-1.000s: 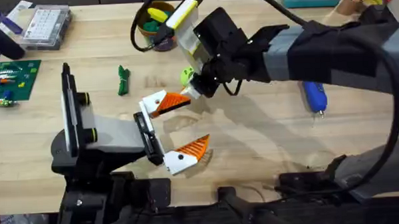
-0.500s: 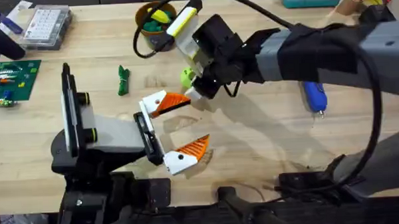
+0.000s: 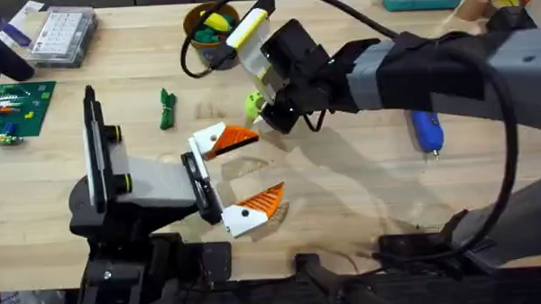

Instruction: Pick up the gripper from the table and insert it into the empty holder that is missing its gripper. Then pick up a screw, insert it into the mounting hole, and use the screwdriver to tighten it. Finally, clean up the table by picking up the vegetable and placing it into the bucket.

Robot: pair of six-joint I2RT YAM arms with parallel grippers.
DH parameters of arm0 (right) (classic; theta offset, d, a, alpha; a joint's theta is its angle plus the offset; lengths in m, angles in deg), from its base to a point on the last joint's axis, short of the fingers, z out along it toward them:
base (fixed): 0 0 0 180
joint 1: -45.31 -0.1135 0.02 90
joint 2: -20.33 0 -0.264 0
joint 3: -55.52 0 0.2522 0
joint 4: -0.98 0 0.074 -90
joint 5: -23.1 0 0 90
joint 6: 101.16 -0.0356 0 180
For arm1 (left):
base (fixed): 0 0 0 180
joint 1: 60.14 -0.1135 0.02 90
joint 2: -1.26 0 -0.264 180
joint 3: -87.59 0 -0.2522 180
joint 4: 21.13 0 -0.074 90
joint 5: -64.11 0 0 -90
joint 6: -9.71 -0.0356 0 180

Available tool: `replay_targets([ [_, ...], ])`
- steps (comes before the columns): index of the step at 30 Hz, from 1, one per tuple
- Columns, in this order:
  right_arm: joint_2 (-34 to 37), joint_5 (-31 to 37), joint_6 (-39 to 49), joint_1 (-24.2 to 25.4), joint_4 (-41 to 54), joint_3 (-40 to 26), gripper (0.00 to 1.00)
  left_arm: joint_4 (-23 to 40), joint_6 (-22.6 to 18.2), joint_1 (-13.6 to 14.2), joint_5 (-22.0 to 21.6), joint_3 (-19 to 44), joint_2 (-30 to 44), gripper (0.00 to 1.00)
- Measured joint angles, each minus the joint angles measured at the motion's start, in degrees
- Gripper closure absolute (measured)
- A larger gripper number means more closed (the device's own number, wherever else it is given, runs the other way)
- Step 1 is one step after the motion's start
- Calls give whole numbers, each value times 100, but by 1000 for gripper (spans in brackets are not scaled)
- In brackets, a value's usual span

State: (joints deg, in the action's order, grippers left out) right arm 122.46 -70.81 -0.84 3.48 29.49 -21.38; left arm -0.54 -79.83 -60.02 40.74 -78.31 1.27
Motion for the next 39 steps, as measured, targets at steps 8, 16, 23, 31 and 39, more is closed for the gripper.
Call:
replay_targets([
  [8, 0, -1, -3, 0, 3, 0, 995, -1, 0, 0, 0, 0, 0, 10],
  [16, 1, -1, -4, 0, 3, 0, 997, 0, 1, 0, 0, 0, 0, 10],
  [23, -160, -1, -71, 0, 67, 0, 997, -1, 1, 0, 0, 0, 0, 10],
  [31, -951, -1, -223, 0, 69, 0, 997, -1, 1, 0, 0, 0, 0, 10],
  [39, -1720, -12, -351, 0, 623, -15, 997, 0, 0, 0, 0, 0, 0, 10],
])
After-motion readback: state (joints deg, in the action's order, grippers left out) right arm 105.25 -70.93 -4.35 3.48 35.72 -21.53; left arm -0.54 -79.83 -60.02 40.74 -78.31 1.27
